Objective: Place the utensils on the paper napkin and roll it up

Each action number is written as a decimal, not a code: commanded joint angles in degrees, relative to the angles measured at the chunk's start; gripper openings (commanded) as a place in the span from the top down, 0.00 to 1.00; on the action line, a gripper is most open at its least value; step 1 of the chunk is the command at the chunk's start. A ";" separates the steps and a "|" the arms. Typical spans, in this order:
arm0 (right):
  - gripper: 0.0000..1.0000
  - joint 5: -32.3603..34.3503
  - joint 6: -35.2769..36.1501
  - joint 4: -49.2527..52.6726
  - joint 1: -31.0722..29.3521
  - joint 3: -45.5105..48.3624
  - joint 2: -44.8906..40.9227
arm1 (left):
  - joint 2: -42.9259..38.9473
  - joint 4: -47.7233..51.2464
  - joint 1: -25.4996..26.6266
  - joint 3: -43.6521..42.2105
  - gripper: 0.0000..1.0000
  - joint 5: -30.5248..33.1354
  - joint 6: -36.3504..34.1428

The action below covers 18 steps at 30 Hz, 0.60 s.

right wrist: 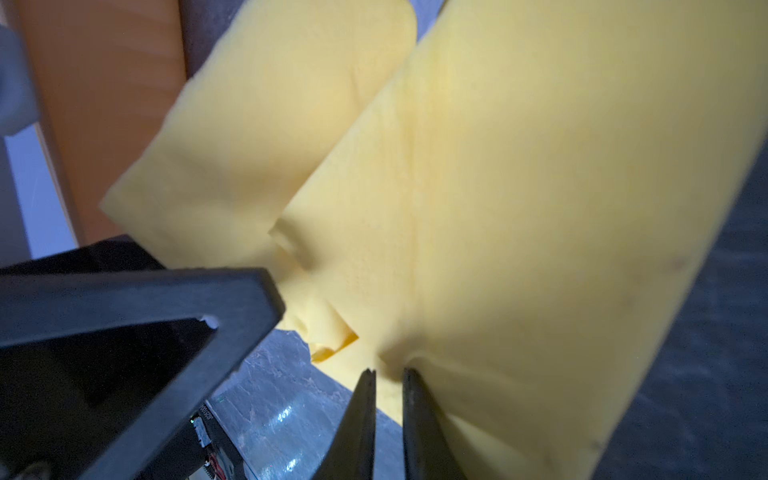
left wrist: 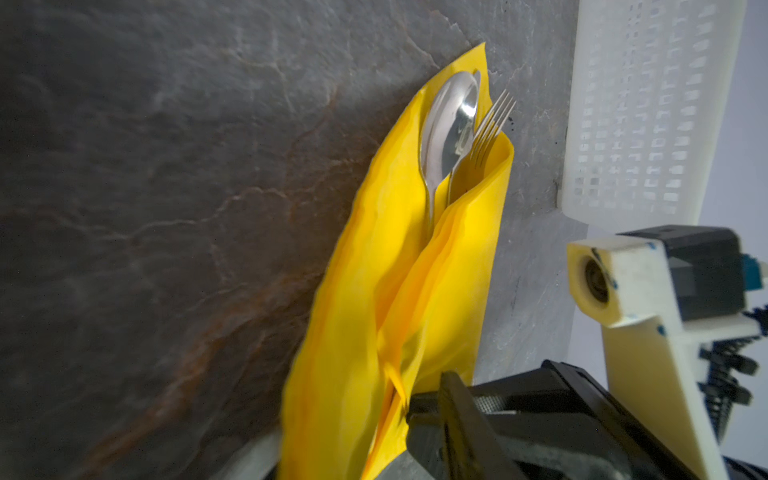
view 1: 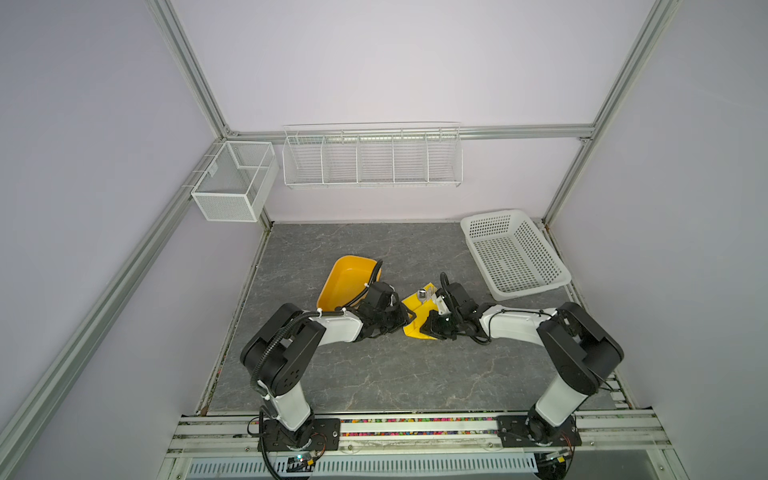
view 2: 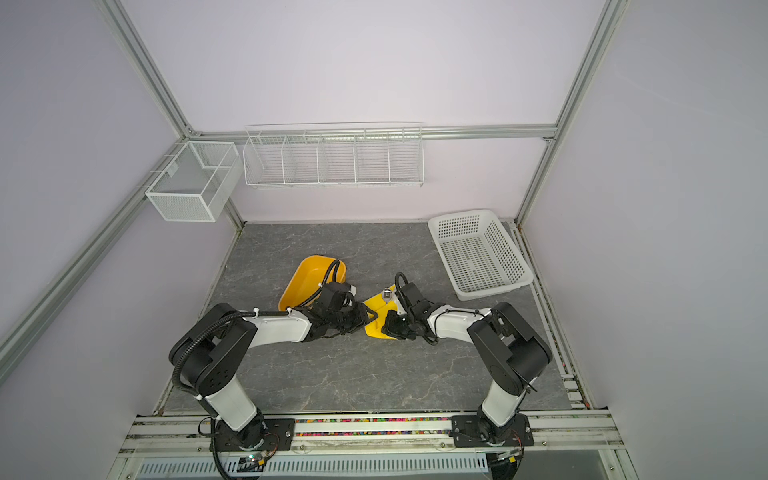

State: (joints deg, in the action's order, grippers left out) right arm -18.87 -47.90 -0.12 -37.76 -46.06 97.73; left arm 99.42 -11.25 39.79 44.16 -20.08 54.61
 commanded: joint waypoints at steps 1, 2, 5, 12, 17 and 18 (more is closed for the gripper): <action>0.83 0.79 -0.70 -0.46 -0.20 1.40 -1.84 | 1.60 1.90 0.29 2.33 0.62 1.85 -1.50; 0.83 0.74 -0.75 -0.47 -0.18 1.42 -1.84 | 1.82 2.33 0.29 2.72 0.62 1.75 -1.84; 0.83 0.59 -0.75 -0.58 -0.13 1.33 -1.75 | 2.49 2.50 0.38 3.50 0.63 1.51 -2.19; 0.82 0.00 -0.70 -1.19 -0.19 1.25 -1.84 | 2.99 4.80 0.38 5.13 0.73 2.46 -2.82; 0.80 -0.28 -0.79 -1.35 -0.12 1.09 -2.52 | 2.89 6.05 0.46 5.51 0.83 3.17 -3.14; 0.80 -0.37 -0.88 -1.46 -0.12 1.01 -2.76 | 2.98 6.29 0.46 5.58 0.84 3.23 -3.28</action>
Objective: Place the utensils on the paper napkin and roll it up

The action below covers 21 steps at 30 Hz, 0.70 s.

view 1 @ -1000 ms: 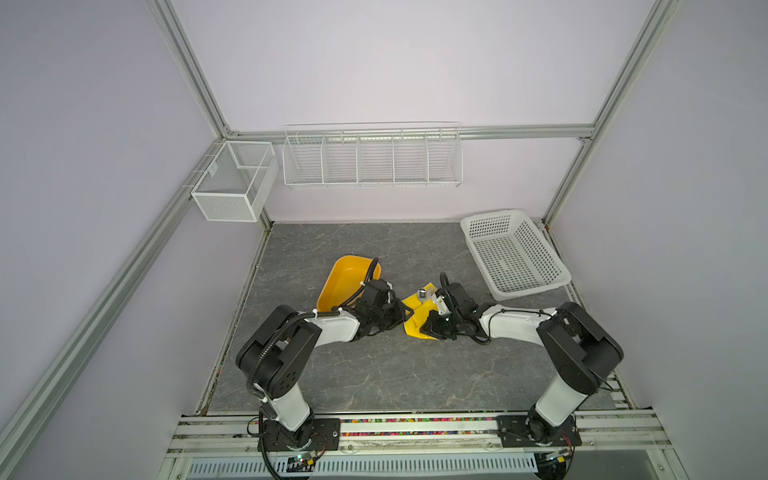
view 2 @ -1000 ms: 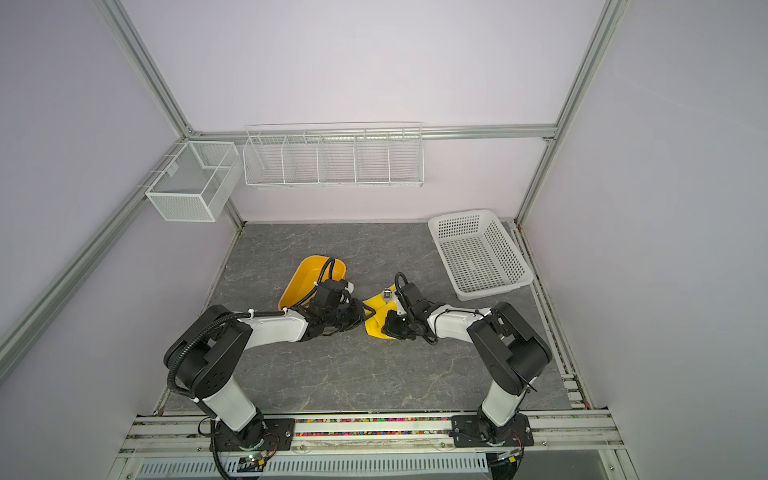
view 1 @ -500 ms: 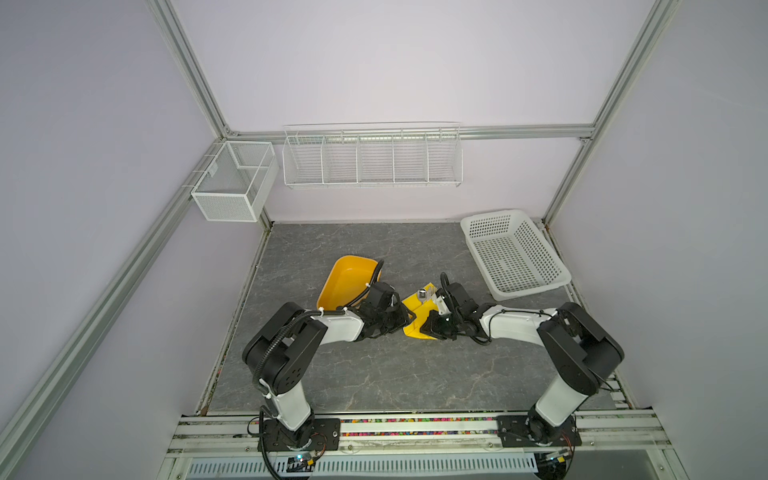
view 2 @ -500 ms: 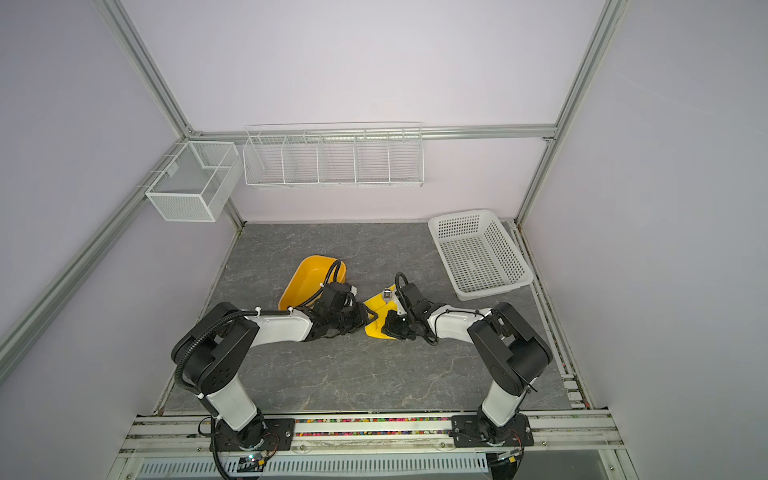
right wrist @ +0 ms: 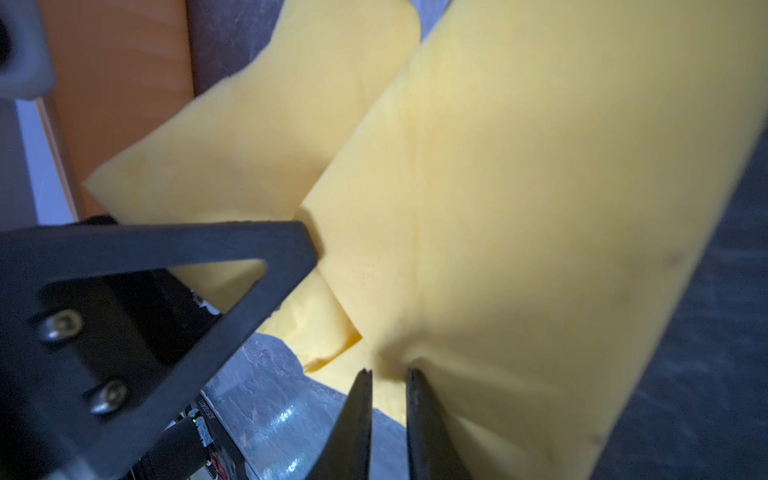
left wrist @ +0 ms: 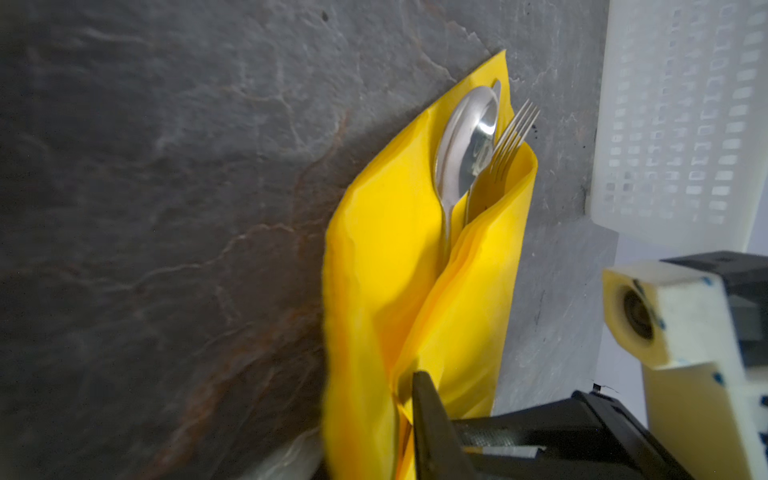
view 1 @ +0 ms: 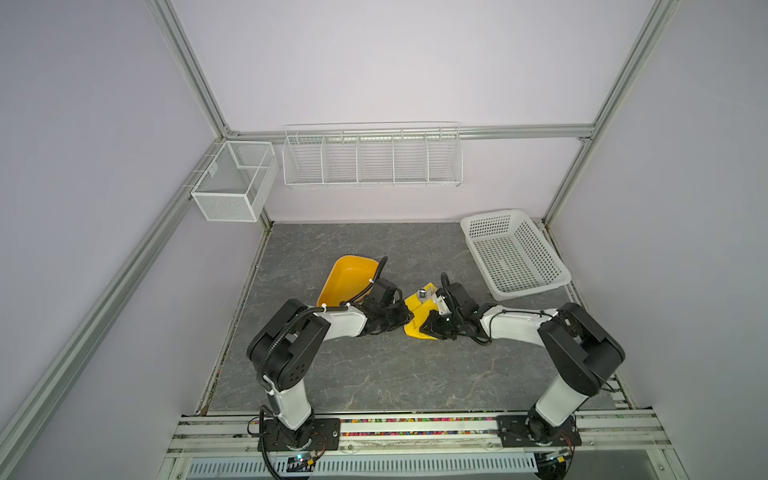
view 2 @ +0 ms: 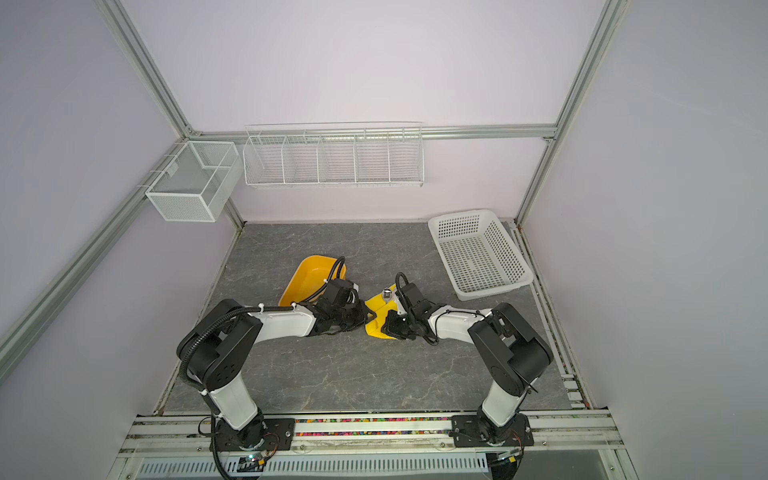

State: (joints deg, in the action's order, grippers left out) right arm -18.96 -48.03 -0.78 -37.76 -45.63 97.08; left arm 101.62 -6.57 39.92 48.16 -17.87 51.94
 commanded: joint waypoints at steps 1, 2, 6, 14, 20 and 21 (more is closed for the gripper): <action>0.79 -0.37 -0.84 -0.75 -0.06 0.58 -2.28 | 1.10 1.90 0.34 1.78 0.84 0.98 -0.61; 0.79 -0.42 -0.84 -0.88 -0.12 0.59 -2.57 | 1.48 1.91 0.33 1.98 0.84 0.71 -0.74; 0.76 -0.46 -0.73 -0.63 0.00 0.80 -4.43 | 2.61 1.69 0.45 2.24 0.86 -0.15 -0.53; 0.74 3.73 1.66 5.70 1.00 0.07 -8.21 | 2.26 2.65 0.43 3.02 0.87 0.05 -0.61; 0.84 3.97 4.01 8.82 0.64 -1.83 -5.83 | 1.07 3.22 0.42 2.55 0.87 0.20 -0.62; 0.84 3.91 3.92 8.65 0.54 -1.92 -5.38 | 0.71 3.39 0.42 2.55 0.86 0.05 -0.53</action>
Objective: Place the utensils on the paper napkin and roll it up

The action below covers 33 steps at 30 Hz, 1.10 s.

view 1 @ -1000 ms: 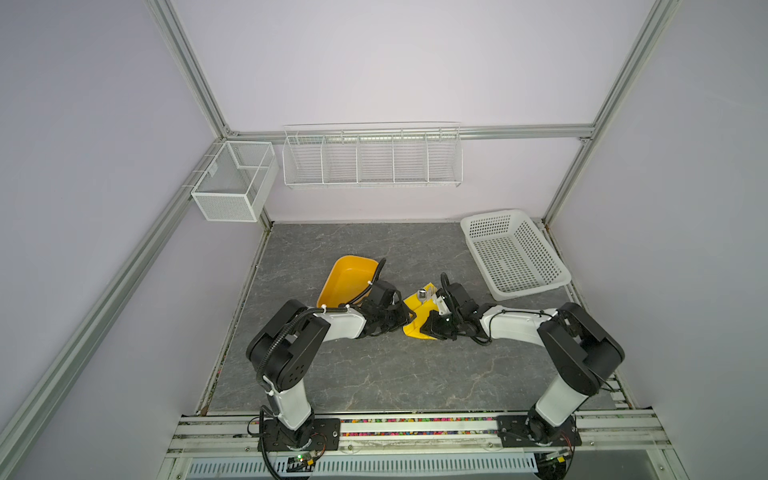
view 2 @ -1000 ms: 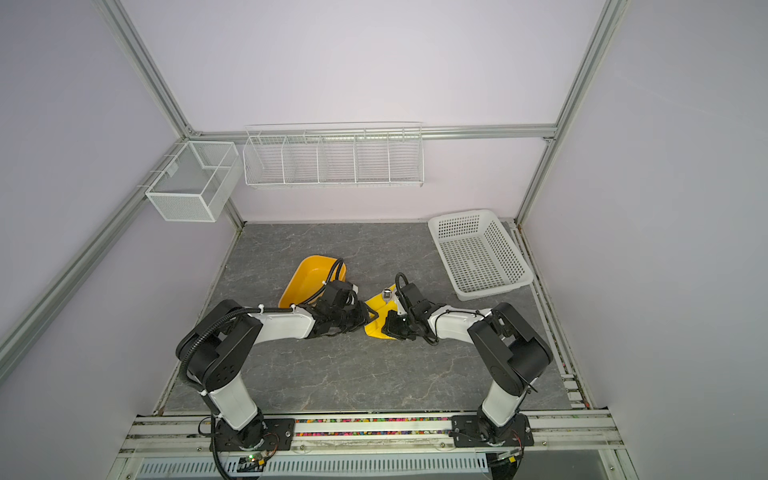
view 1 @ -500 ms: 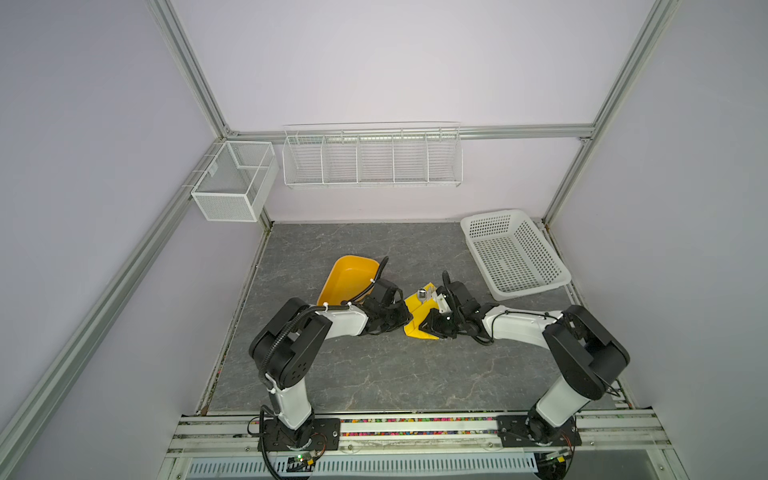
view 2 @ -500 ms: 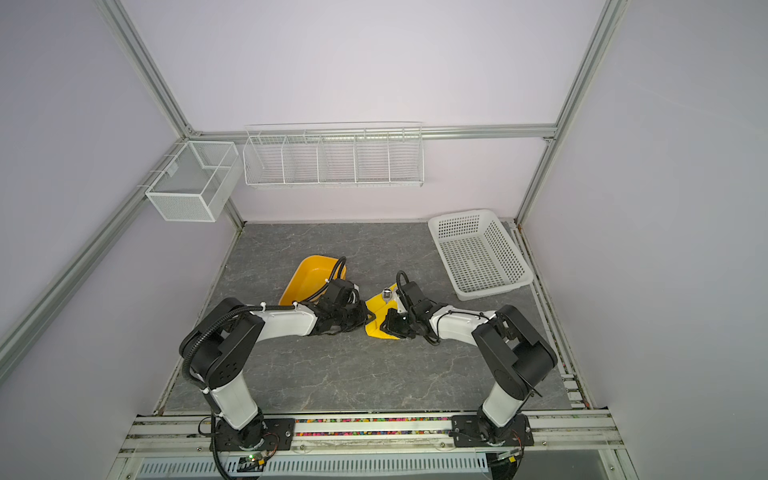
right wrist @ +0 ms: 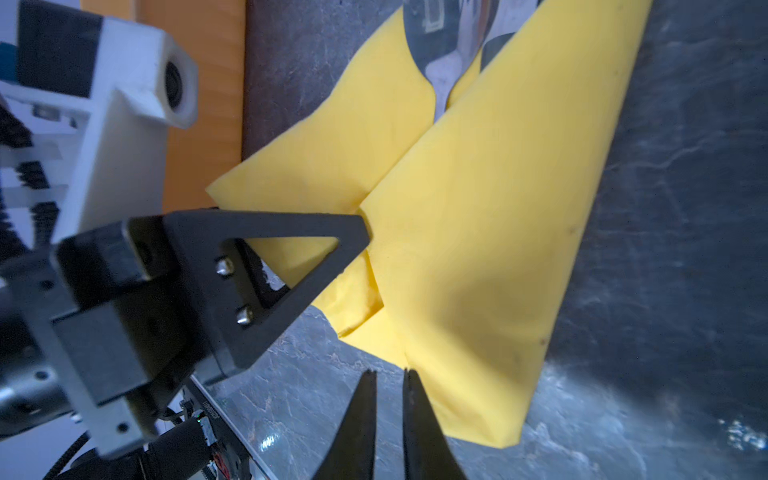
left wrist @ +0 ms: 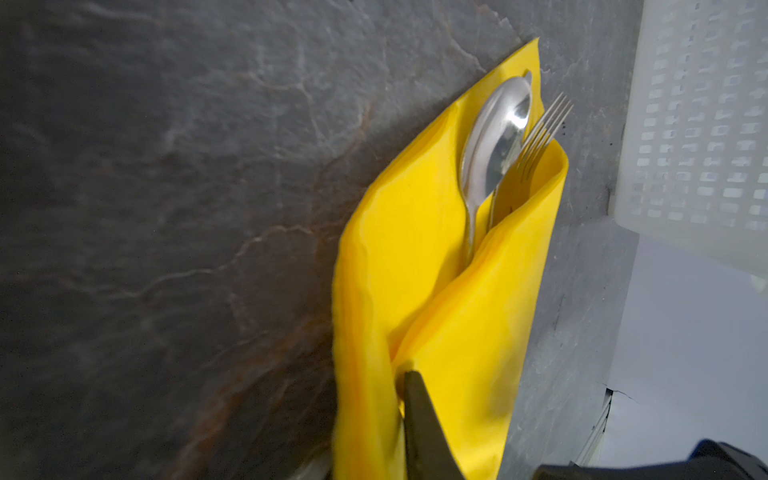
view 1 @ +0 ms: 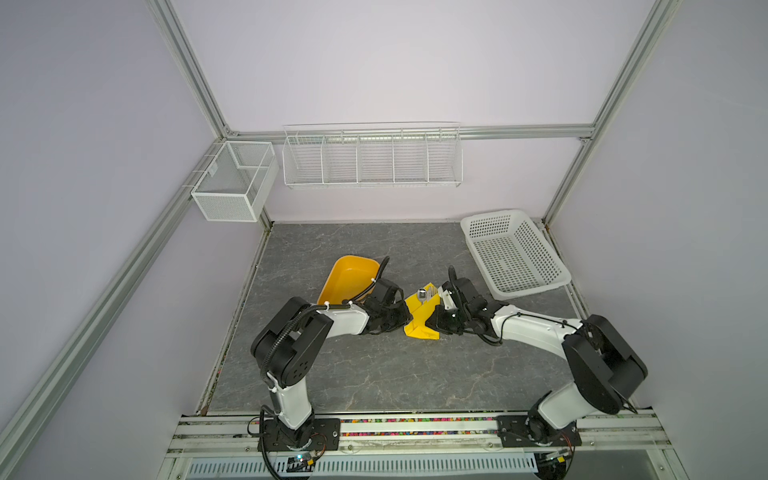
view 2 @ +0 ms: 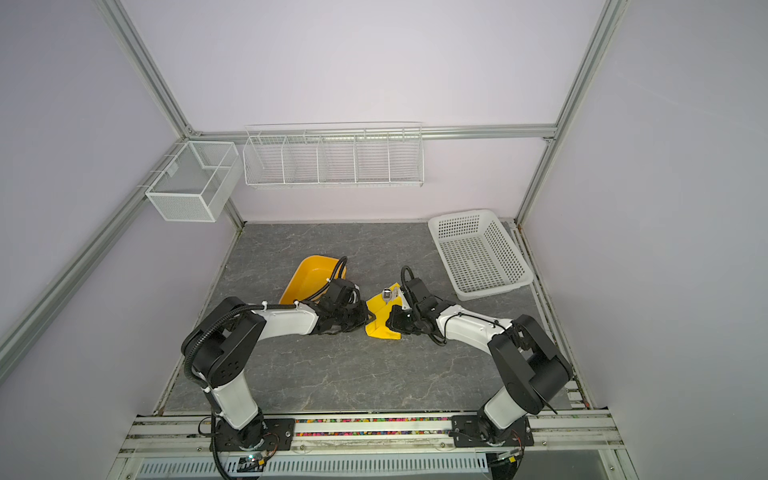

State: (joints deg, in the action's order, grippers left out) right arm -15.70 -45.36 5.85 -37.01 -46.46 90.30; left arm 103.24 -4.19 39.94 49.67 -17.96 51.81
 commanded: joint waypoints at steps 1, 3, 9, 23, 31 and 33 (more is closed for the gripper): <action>0.84 0.60 1.32 1.76 -0.41 -1.34 1.85 | -1.15 1.47 0.40 1.13 0.84 0.16 -0.31; 0.84 0.51 1.30 1.54 -0.51 -1.72 2.87 | -1.93 2.17 0.40 1.04 0.80 0.13 -0.13; 0.84 0.15 1.65 1.28 -0.57 -2.15 4.83 | -5.08 8.29 0.31 2.88 0.74 2.91 -2.50; 0.85 0.30 0.91 0.62 -0.58 -1.29 6.03 | -5.71 19.88 0.31 9.54 1.00 5.69 -6.25; 0.85 0.43 0.25 -0.20 -0.54 -0.64 6.16 | -4.48 23.12 2.93 14.97 1.00 1.92 -5.63; 0.85 0.31 0.03 -0.55 -0.52 -0.41 6.20 | -3.73 23.10 3.51 15.79 1.00 1.11 -5.03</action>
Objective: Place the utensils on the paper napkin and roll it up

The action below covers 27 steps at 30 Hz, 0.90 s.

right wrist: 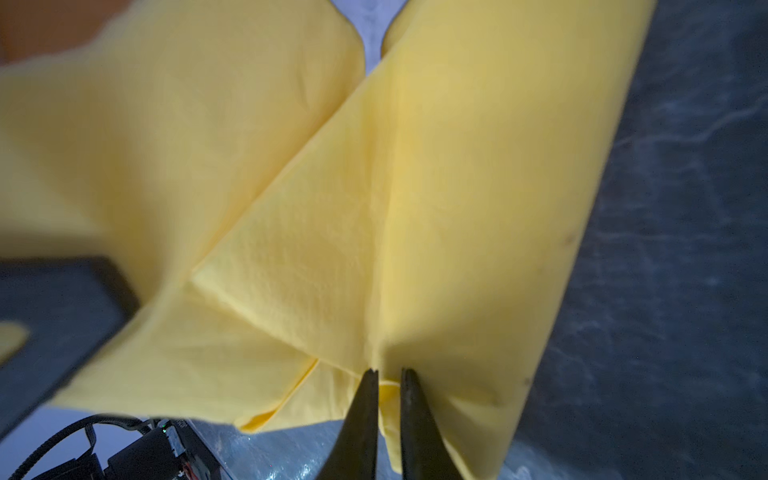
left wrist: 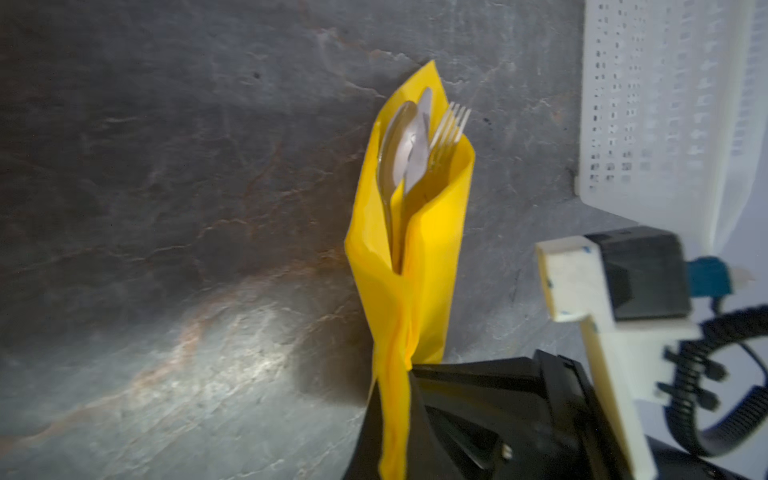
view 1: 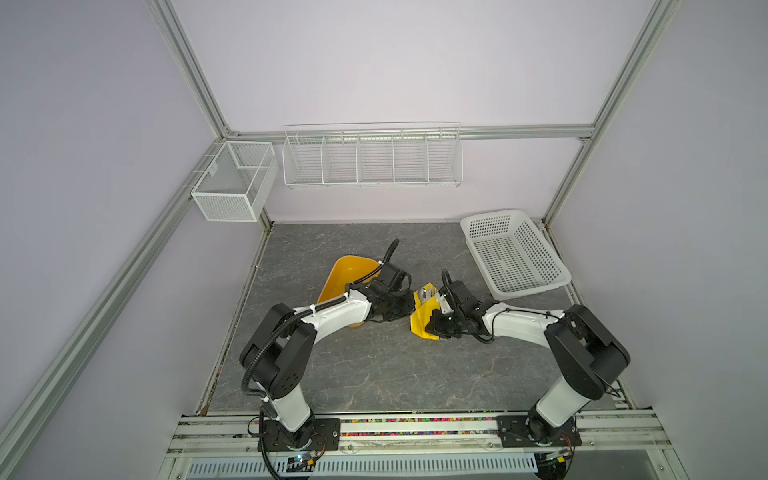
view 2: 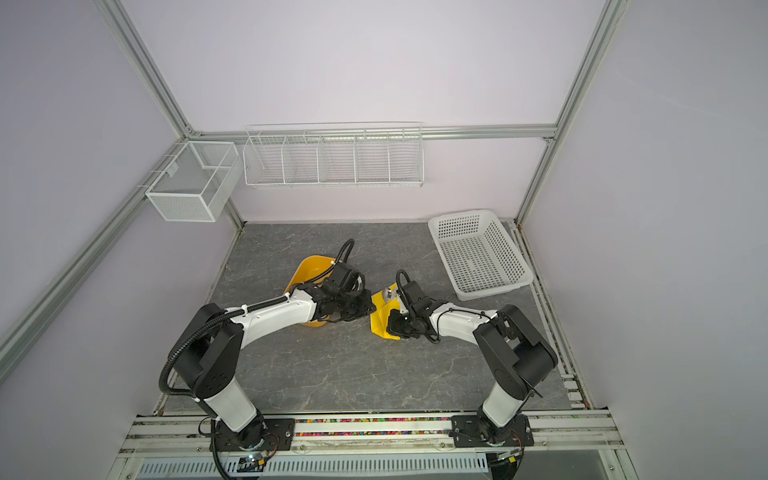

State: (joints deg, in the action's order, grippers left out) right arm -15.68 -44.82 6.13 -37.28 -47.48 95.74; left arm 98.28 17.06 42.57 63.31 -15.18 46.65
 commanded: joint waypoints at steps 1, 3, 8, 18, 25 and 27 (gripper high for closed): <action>0.85 0.17 -0.67 -1.18 -0.31 0.63 0.76 | 1.73 2.00 1.02 2.62 1.00 -2.01 0.30; 0.85 0.07 -0.66 -1.30 -0.24 0.56 0.76 | 2.69 3.00 1.20 3.73 0.99 -1.80 0.39; 0.84 -0.32 -0.77 -1.57 -0.25 0.41 0.45 | 5.06 4.23 1.37 6.93 0.99 -3.54 -0.06; 0.82 -1.27 -0.90 -4.27 -0.14 1.65 -2.77 | 6.82 8.93 1.49 9.30 0.98 -0.59 -0.03; 0.85 -1.50 -1.89 -4.58 -0.25 1.73 0.49 | 7.34 7.19 1.68 9.30 0.98 -2.97 1.53; 0.87 -1.73 -2.68 -6.10 -0.23 2.72 1.10 | 7.46 6.85 1.90 9.29 0.98 -3.14 1.83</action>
State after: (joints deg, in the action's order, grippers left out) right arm -17.43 -46.11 0.95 -37.28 -46.48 95.26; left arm 104.92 24.18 43.92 71.53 -17.56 47.51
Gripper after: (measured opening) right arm 0.135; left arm 0.047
